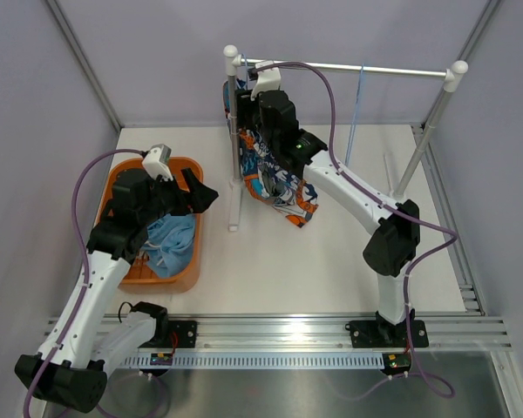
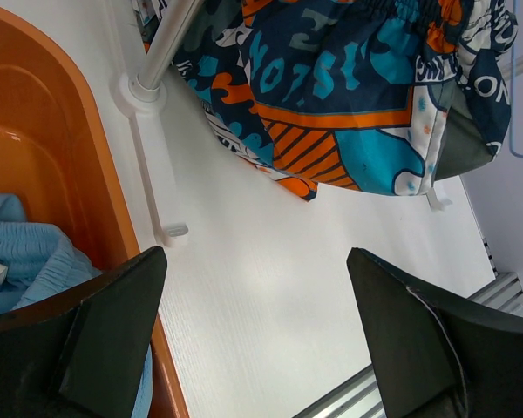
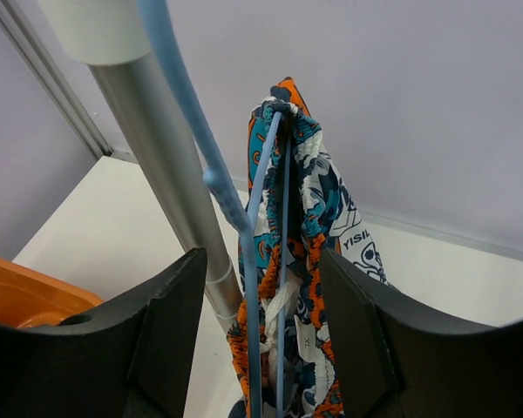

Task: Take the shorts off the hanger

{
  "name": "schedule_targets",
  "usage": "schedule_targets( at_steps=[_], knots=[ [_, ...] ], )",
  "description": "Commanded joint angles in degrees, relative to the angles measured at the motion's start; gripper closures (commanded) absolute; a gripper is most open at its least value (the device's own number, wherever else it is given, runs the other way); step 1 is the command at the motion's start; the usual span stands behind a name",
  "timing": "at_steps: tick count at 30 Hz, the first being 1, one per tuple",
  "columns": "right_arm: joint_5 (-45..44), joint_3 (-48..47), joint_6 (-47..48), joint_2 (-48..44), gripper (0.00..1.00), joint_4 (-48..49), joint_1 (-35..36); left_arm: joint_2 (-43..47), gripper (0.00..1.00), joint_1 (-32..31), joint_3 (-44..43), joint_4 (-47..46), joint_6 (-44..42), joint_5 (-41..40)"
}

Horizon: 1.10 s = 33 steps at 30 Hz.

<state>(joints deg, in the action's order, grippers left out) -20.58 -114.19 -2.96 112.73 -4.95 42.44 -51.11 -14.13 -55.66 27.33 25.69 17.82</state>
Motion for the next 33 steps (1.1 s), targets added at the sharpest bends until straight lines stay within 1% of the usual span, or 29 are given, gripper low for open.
schedule_targets(
  at_steps=[1, 9, 20, 21, 23, 24, 27, 28, 31, 33],
  knots=[
    [-3.68, -2.62, 1.20, -0.40, 0.39, 6.88, 0.19, 0.31, 0.11, -0.46, 0.20, -1.58, -0.99, -0.16],
    [-5.44, -1.56, 2.43, -0.84, 0.43, 9.69, 0.10, 0.31, 0.11, -0.81, 0.37, -1.58, -1.00, -0.25],
    [-5.88, -2.96, 2.52, 0.74, 0.51, 9.87, 0.10, 0.14, 0.11, -1.16, 0.38, -1.49, -1.00, -0.42],
    [-5.88, -3.23, 2.61, 0.91, 0.56, 9.35, 0.10, 0.14, 0.11, -1.16, 0.29, -1.49, -1.00, -0.42],
    [-5.79, -3.67, 2.61, 1.18, 0.60, 8.99, 0.10, 0.14, 0.11, -1.16, 0.38, -1.49, -1.08, -0.51],
    [-5.70, -3.76, 2.61, 1.09, 0.65, 8.99, 0.10, 0.14, 0.11, -1.25, 0.38, -1.49, -1.08, -0.42],
    [-5.35, -3.67, 2.61, 0.57, 0.75, 8.64, 0.10, 0.14, 0.11, -1.25, 0.38, -1.40, -1.17, -0.60],
    [-5.35, -3.67, 2.61, 0.39, 0.86, 8.47, 0.10, 0.14, 0.11, -1.34, 0.29, -1.40, -1.08, -0.51],
    [-5.52, -3.49, 4.54, -0.92, 1.00, 8.38, 0.10, 0.05, 0.11, -1.34, 0.29, -1.58, -1.08, -0.51],
    [-5.96, -3.58, 4.98, -1.63, 1.00, 8.47, 0.10, 0.05, 0.11, -1.34, 0.29, -1.49, -1.08, -0.42]
  ],
)
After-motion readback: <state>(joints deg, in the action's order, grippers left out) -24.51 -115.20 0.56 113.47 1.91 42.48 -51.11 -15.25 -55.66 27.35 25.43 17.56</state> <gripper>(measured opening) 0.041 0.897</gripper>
